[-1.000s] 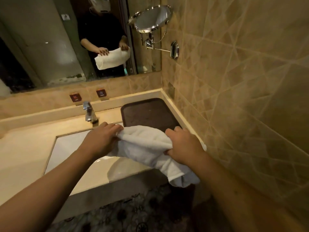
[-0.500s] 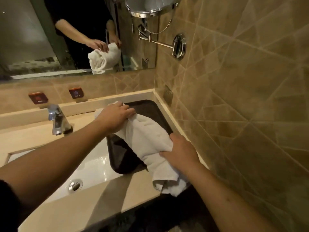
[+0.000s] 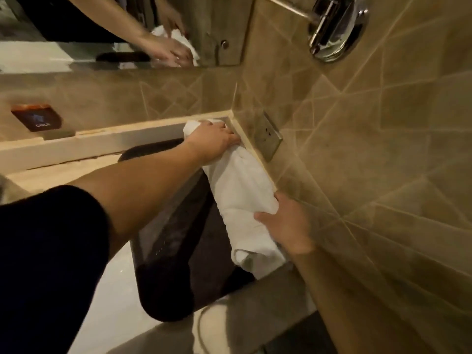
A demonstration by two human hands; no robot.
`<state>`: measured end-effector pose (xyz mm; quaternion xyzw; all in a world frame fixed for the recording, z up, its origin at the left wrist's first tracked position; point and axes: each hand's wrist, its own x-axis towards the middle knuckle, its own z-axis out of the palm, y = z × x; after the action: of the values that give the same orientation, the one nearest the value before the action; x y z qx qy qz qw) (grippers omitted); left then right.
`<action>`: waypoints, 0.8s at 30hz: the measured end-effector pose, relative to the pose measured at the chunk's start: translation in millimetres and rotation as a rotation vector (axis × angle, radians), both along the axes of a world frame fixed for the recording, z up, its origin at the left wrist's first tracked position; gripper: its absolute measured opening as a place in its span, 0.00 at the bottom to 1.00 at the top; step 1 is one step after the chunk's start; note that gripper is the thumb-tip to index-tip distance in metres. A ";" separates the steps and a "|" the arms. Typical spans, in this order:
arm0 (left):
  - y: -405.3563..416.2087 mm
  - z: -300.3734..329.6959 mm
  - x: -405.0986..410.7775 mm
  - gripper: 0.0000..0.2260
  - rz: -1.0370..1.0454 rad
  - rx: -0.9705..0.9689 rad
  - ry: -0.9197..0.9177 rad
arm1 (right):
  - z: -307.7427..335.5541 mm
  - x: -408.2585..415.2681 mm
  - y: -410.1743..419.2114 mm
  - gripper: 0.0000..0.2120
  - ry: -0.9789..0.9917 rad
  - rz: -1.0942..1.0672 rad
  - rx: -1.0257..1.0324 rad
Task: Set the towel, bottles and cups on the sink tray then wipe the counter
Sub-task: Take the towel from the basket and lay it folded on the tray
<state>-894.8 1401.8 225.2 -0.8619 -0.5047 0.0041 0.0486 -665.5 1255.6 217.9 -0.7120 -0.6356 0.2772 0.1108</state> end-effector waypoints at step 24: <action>32.7 -97.3 -0.8 0.33 0.420 -0.430 -0.628 | -71.3 -1.7 -40.6 0.42 -0.604 0.732 0.183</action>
<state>-895.6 1434.6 128.0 -0.6905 -0.6471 -0.1436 -0.2896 -667.2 1215.0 146.5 -0.4776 -0.8698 0.0218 -0.1216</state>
